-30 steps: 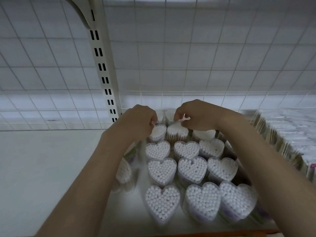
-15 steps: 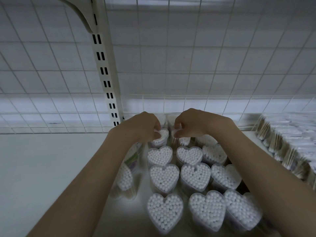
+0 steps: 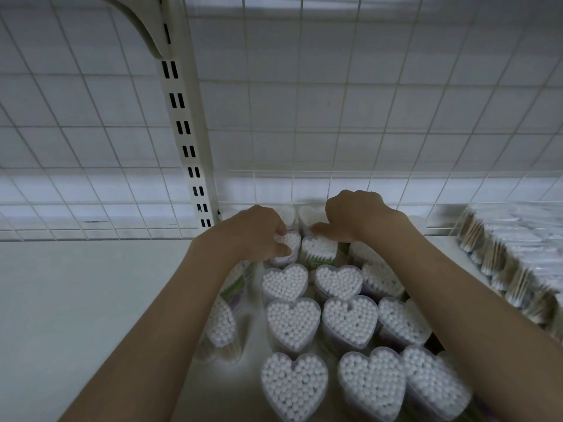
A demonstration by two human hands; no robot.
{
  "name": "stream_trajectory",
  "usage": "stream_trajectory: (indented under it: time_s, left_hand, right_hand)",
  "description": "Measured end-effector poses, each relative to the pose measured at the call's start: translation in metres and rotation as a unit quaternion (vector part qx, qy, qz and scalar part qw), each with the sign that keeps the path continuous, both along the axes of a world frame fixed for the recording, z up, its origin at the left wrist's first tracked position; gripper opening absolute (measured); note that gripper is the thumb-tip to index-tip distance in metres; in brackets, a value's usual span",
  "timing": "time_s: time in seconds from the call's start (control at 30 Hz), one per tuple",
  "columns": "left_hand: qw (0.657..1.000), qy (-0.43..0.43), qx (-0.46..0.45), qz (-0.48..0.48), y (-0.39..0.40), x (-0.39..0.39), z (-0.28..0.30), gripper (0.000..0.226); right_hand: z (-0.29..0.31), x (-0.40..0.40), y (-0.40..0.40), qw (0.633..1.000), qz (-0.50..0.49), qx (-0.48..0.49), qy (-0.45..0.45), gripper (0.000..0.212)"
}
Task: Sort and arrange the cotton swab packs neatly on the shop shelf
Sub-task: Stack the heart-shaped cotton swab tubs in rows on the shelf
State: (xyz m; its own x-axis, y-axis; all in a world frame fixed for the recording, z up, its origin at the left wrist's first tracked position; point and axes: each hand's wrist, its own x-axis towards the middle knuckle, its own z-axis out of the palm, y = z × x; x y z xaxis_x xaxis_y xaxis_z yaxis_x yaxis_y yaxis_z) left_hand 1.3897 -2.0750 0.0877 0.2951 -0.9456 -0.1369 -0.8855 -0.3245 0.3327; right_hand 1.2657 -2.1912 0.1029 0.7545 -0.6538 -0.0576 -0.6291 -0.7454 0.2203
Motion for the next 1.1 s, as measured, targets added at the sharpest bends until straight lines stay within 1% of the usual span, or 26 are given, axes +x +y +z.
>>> stream_trajectory:
  time_s: [0.07, 0.13, 0.2, 0.27, 0.3, 0.37, 0.5, 0.57, 0.63, 0.77, 0.97, 1.03, 1.1]
  left_hand:
    - [1.000, -0.006, -0.003, -0.002, 0.000, 0.001, -0.001, 0.052]
    - [1.000, -0.013, -0.006, -0.003, 0.000, 0.001, -0.003, 0.054]
    - [1.000, -0.016, -0.007, -0.003, 0.001, 0.002, -0.004, 0.055]
    - [1.000, -0.012, -0.008, -0.002, 0.001, 0.003, -0.006, 0.055]
    - [1.000, -0.012, -0.007, -0.003, 0.002, 0.003, -0.006, 0.055]
    - [1.000, -0.019, -0.006, -0.007, 0.002, 0.003, -0.007, 0.056]
    - [0.999, -0.028, -0.011, -0.013, 0.003, 0.002, -0.007, 0.057]
    - [0.999, -0.033, -0.011, -0.020, 0.003, 0.001, -0.008, 0.058]
    - [0.999, -0.039, -0.008, -0.030, 0.004, 0.000, -0.008, 0.059]
    - [0.997, -0.059, -0.004, -0.040, 0.005, 0.000, -0.007, 0.059]
    - [0.997, -0.067, -0.001, -0.035, 0.002, -0.003, -0.006, 0.062]
    - [0.997, -0.066, -0.007, -0.035, 0.003, -0.003, -0.007, 0.062]
    - [0.997, -0.063, -0.013, -0.036, 0.004, -0.003, -0.008, 0.060]
  right_hand:
    - [0.002, -0.001, 0.000, 1.000, 0.003, 0.001, -0.006, 0.051]
    - [0.007, -0.003, 0.000, 0.999, 0.032, 0.026, -0.014, 0.047]
    - [0.013, -0.006, 0.000, 0.994, 0.063, 0.092, -0.007, 0.048]
    - [0.016, -0.009, 0.004, 0.983, 0.070, 0.169, 0.017, 0.057]
    - [0.017, -0.010, 0.005, 0.979, 0.073, 0.186, 0.031, 0.061]
    - [0.014, -0.009, 0.006, 0.979, 0.077, 0.177, 0.057, 0.066]
    - [0.008, -0.006, 0.006, 0.984, 0.073, 0.128, 0.104, 0.071]
    - [0.005, -0.006, 0.005, 0.986, 0.072, 0.114, 0.103, 0.070]
    - [0.005, -0.010, 0.003, 0.987, 0.066, 0.127, 0.066, 0.069]
    - [0.021, -0.024, -0.003, 0.979, 0.056, 0.186, -0.063, 0.059]
    - [0.036, -0.040, -0.012, 0.946, 0.076, 0.225, -0.222, 0.045]
    - [0.036, -0.042, -0.013, 0.930, 0.076, 0.248, -0.261, 0.040]
    - [0.034, -0.042, -0.012, 0.917, 0.067, 0.275, -0.281, 0.040]
